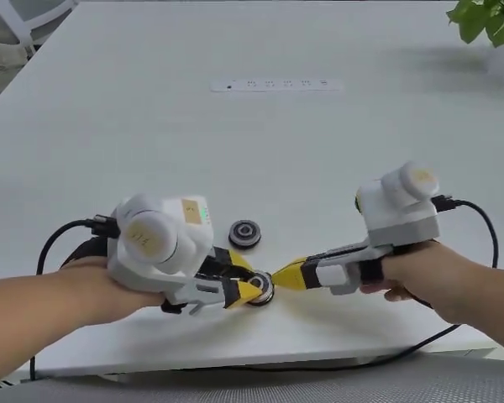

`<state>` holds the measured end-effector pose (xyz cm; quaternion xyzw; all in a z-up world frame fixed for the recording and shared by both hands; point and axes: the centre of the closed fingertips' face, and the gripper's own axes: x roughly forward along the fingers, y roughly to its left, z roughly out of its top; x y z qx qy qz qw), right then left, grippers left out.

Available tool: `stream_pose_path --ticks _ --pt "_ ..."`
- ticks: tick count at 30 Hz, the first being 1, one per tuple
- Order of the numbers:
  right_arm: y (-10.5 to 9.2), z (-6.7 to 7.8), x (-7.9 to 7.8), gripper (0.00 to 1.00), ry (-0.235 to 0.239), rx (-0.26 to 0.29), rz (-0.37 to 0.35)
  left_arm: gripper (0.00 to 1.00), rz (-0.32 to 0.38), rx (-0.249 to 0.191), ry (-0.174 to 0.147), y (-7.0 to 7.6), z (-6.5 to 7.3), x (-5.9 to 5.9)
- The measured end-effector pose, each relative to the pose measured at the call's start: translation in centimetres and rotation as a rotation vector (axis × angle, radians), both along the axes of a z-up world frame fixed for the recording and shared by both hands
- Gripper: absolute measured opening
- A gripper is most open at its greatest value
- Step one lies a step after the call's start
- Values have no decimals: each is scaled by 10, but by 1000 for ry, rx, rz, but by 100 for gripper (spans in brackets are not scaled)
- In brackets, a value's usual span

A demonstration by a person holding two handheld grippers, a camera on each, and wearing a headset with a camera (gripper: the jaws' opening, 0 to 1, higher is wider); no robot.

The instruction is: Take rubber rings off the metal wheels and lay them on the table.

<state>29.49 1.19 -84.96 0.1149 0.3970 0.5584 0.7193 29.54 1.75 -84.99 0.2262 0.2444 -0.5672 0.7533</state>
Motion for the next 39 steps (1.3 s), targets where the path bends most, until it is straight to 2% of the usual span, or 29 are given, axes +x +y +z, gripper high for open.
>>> stream_pose_path --ticks 9,30,32,33,34,35,36,39 --pt "5 4 -4 0 16 15 7 12 1 2 -4 -1 0 1" --pt "8 4 -5 0 -9 25 55 12 4 9 -7 -1 0 1" --pt "10 5 -6 0 -7 36 63 12 4 9 -8 -1 0 1" --pt "15 14 -12 0 4 91 93 12 4 8 -11 -1 0 1" --pt "14 9 -7 0 -44 41 77 12 4 9 -10 -1 0 1" --pt "14 10 -13 0 -26 41 105 12 6 7 -9 -1 0 1" --pt "16 11 -12 0 -16 50 97 12 6 6 -9 -1 0 0" --pt "17 10 -13 0 -23 53 96 12 5 4 -8 -1 0 1"
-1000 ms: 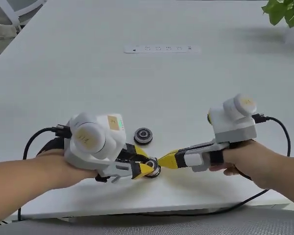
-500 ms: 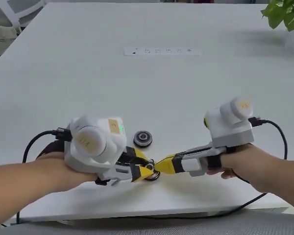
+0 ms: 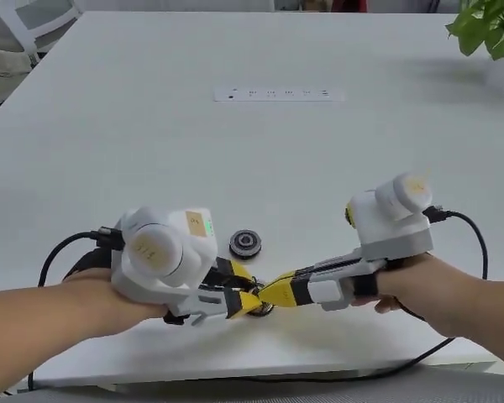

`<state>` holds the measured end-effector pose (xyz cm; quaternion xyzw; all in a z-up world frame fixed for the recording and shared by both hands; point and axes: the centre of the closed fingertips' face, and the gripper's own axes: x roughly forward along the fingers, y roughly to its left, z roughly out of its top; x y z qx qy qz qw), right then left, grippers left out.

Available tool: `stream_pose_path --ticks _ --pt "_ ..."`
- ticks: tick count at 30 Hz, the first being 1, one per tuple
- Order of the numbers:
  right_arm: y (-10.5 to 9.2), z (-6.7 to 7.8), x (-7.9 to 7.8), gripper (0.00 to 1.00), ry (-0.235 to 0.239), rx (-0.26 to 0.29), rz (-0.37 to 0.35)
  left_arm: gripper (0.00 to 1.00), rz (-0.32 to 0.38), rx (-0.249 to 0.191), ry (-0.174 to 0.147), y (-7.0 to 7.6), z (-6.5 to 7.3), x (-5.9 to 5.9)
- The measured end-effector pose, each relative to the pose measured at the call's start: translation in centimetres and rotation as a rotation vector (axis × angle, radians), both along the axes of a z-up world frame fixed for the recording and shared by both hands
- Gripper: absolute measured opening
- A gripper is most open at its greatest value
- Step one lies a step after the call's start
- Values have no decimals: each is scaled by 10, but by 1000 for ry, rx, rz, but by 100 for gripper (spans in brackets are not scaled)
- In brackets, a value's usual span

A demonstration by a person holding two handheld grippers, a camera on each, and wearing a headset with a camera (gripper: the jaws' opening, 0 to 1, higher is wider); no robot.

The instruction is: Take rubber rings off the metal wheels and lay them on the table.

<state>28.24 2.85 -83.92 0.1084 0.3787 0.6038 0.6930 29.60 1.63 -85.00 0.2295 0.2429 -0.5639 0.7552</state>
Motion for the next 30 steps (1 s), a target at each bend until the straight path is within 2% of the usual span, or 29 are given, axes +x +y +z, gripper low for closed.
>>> stream_pose_path --ticks 2,11,18,21,26,30 --pt "0 -1 0 0 -18 -10 -4 12 2 -6 0 0 0 0" --pt "-3 -5 5 0 -45 -40 -30 13 0 -5 -2 -1 0 0" --pt "-3 -3 6 0 -56 -40 -29 13 -8 0 -12 -2 0 0" --pt "-4 -1 9 0 -81 -33 -27 15 -16 4 -13 -2 1 0" --pt "-4 1 9 0 -74 -27 -24 16 -8 4 4 -2 2 2" --pt "-5 2 11 0 -70 -21 -25 17 -18 5 2 -1 5 1"
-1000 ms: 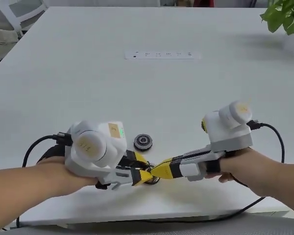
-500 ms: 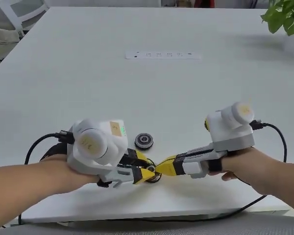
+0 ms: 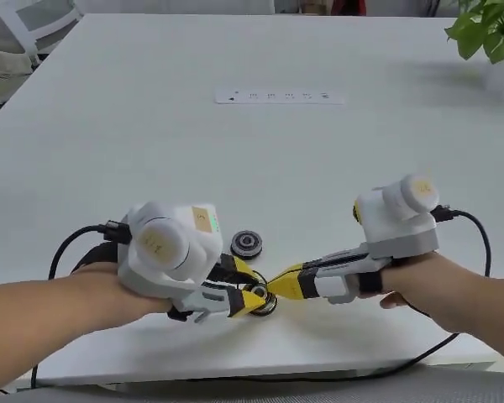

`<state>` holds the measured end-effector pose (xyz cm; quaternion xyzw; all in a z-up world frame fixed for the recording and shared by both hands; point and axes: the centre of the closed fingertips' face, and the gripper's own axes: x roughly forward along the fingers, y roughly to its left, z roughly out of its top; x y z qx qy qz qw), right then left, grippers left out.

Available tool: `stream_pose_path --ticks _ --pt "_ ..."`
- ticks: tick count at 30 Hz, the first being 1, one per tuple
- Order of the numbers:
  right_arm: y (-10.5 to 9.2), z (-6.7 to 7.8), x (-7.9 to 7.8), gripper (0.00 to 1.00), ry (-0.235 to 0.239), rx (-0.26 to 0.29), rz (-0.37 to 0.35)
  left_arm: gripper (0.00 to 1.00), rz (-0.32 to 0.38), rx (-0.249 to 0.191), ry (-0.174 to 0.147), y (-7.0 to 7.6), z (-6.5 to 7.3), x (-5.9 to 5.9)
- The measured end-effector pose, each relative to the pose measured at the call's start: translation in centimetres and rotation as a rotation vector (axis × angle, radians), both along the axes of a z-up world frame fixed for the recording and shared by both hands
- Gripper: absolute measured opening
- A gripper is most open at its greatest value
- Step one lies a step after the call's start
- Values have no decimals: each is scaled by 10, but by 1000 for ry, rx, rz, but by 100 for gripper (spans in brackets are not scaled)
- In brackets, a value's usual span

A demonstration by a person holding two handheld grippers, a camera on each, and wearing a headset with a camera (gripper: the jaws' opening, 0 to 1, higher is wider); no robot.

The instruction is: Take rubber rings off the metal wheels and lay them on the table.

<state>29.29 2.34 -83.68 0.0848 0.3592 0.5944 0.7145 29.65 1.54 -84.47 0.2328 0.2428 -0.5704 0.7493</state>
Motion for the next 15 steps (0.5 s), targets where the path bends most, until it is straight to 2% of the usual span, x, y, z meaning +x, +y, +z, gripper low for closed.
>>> stream_pose_path --ticks 6,15 --pt "0 4 1 0 0 12 0 21 4 -29 14 1 9 -2" --pt "-1 12 6 0 -5 31 2 24 -2 -63 5 5 27 -6"
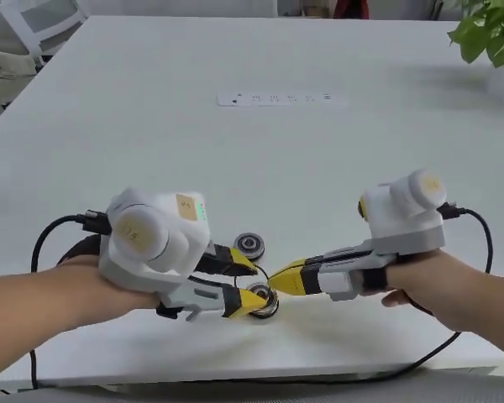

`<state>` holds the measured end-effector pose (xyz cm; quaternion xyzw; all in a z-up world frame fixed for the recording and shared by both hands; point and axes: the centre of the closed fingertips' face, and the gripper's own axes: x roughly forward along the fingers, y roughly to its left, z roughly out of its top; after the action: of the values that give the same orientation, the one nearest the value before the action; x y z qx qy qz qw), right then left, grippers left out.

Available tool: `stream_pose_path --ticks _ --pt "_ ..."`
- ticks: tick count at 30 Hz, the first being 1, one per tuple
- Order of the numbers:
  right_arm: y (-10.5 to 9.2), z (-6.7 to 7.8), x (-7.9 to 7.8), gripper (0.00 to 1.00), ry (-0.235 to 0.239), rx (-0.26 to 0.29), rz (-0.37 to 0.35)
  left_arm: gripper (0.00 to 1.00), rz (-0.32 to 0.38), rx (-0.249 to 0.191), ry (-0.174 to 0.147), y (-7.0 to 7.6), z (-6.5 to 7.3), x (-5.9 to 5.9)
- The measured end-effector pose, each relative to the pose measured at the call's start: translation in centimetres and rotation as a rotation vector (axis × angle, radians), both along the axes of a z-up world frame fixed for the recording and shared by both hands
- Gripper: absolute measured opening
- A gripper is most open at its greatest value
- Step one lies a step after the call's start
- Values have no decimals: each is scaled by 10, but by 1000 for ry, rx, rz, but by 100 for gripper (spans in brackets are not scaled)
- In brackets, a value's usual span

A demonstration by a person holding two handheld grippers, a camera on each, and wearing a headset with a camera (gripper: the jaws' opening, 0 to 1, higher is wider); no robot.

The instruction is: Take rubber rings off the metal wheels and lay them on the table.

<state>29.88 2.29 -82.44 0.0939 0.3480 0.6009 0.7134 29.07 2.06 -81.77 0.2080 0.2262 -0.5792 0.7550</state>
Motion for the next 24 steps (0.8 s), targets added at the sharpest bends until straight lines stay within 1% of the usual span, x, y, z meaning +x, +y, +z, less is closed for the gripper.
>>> stream_pose_path --ticks 6,14,18,20,24 --pt "2 6 1 0 -4 11 -1 27 6 -36 -13 6 15 -2" --pt "5 13 4 0 -6 14 -3 34 23 -76 -23 15 31 -5" --pt "9 18 6 0 -9 17 -1 37 35 -84 -29 22 35 -6" --pt "11 19 8 0 -11 17 1 38 43 -86 -28 26 36 -6" --pt "16 20 12 0 -11 18 2 41 66 -87 -24 34 33 -5"
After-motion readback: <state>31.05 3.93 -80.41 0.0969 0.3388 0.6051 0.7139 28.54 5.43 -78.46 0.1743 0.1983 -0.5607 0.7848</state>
